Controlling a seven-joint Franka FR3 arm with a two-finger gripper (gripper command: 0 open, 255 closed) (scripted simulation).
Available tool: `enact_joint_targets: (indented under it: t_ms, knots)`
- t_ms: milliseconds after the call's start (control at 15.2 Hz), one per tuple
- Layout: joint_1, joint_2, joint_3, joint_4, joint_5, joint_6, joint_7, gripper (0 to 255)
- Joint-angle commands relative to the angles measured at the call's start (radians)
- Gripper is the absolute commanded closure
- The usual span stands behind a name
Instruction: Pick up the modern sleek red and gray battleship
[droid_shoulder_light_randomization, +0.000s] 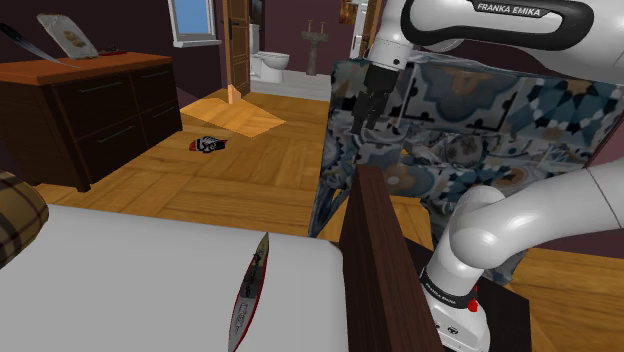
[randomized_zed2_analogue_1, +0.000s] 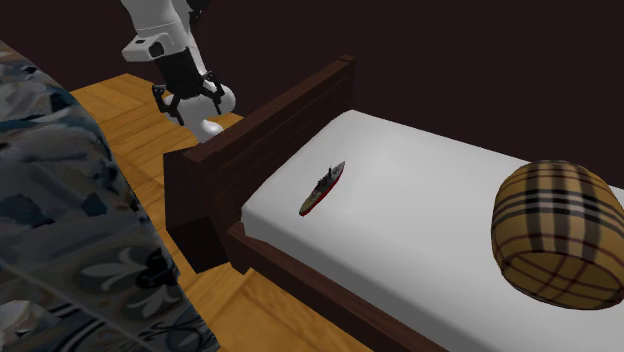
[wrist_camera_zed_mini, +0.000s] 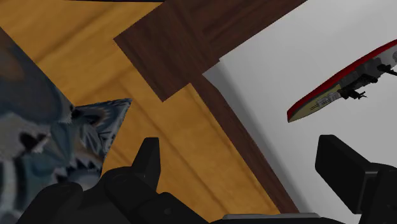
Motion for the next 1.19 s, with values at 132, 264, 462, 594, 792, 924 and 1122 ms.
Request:
enact_joint_targets:
  t_ms: [132, 264, 462, 594, 792, 924, 1122]
  knots:
    - [-0.002, -0.019, 0.05, -0.051, 0.023, 0.03, 0.079, 0]
    - [-0.001, -0.031, 0.102, -0.095, 0.049, 0.062, 0.158, 0]
    - [0.002, -0.033, 0.182, -0.149, 0.091, 0.111, 0.277, 0]
    - [0.006, -0.024, 0.238, -0.176, 0.121, 0.147, 0.356, 0]
    - [0.01, 0.007, 0.323, -0.203, 0.164, 0.204, 0.476, 0]
    - [0.012, 0.039, 0.38, -0.212, 0.19, 0.245, 0.556, 0]
    - [0.008, 0.104, 0.469, -0.212, 0.223, 0.31, 0.677, 0]
